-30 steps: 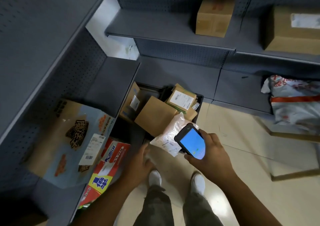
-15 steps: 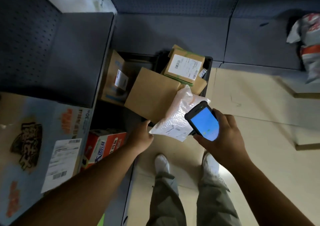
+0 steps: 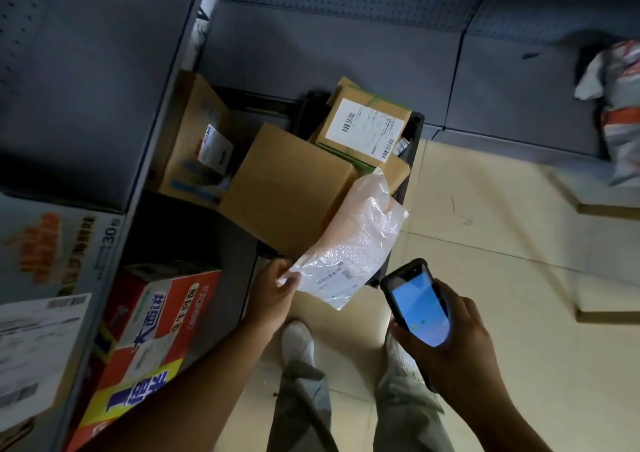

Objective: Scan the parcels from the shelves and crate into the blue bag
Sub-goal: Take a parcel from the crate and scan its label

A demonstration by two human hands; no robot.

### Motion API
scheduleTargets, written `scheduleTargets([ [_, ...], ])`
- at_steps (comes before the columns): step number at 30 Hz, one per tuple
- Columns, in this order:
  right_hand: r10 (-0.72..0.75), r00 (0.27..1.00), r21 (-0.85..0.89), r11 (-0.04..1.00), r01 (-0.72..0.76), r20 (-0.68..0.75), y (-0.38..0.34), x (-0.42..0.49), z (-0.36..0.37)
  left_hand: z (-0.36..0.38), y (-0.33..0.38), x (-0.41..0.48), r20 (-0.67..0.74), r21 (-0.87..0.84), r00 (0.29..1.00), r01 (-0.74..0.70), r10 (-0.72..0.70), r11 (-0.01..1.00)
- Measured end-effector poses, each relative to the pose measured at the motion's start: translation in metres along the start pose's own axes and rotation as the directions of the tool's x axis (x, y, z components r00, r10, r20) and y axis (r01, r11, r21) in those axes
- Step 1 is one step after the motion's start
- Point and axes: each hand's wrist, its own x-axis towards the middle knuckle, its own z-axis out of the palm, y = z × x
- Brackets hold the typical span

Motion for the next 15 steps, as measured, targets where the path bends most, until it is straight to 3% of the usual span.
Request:
scheduleTargets([
  [3,0.008,1.0,0.015,1.0,-0.007,-0.024,-0.01,-0.015,-0.012,-0.007,0.038,-0.024,0.048,-0.139,0.995,-0.085,0.093,0.987],
  [8,-0.01,1.0,0.056,0.998,0.011,-0.018,-0.05,-0.056,-0.057,-0.026,0.127,-0.076,0.093,-0.163,0.978,-0.171,0.187,0.972],
  [15,-0.045,0.999,0.11,0.993,0.043,0.016,-0.08,-0.115,-0.123,-0.081,0.22,-0.161,0.121,-0.444,0.99,-0.016,0.077,0.896],
])
